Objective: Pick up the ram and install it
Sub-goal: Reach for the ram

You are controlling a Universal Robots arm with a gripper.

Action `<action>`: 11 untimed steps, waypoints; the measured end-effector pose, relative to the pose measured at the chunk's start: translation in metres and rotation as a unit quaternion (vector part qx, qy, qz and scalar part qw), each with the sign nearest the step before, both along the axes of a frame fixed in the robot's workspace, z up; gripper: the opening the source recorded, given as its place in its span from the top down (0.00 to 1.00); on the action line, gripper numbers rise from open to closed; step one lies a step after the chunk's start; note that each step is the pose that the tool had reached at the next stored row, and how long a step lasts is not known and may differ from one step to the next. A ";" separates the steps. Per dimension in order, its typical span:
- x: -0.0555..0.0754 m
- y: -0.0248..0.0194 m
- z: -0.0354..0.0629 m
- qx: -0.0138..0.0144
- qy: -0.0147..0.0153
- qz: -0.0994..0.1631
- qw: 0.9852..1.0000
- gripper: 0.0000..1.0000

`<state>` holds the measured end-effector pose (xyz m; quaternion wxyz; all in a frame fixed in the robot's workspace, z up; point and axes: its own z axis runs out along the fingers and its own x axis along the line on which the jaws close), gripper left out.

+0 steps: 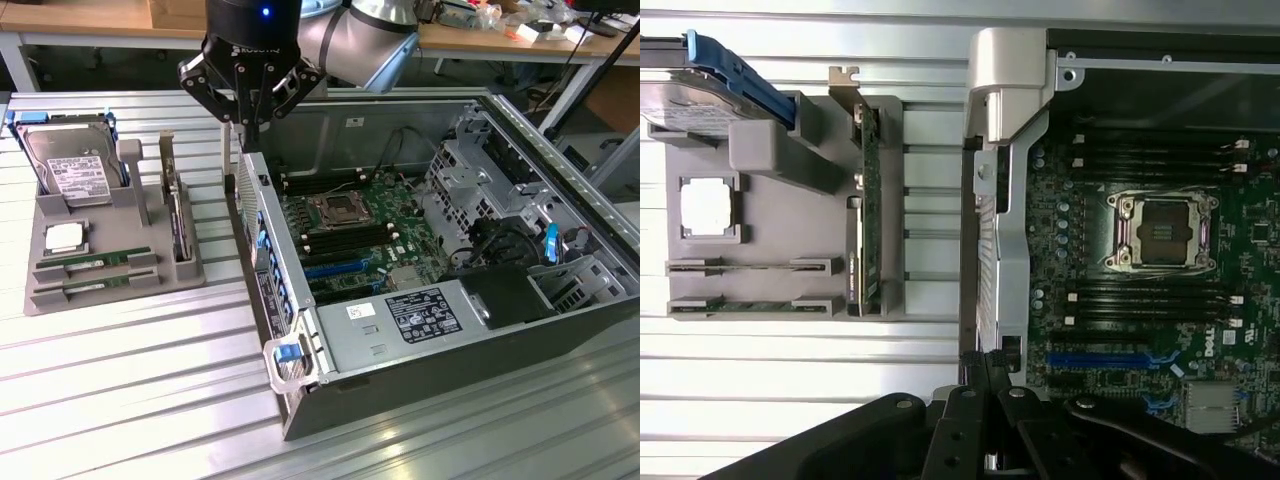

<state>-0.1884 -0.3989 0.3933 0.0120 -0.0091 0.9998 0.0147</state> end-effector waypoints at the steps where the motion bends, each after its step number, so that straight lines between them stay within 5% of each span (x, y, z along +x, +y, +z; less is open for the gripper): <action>1: -0.001 0.0000 0.0000 0.000 0.000 0.000 1.000 0.89; 11: -0.006 0.0000 0.0000 -0.001 0.000 0.000 1.000 0.89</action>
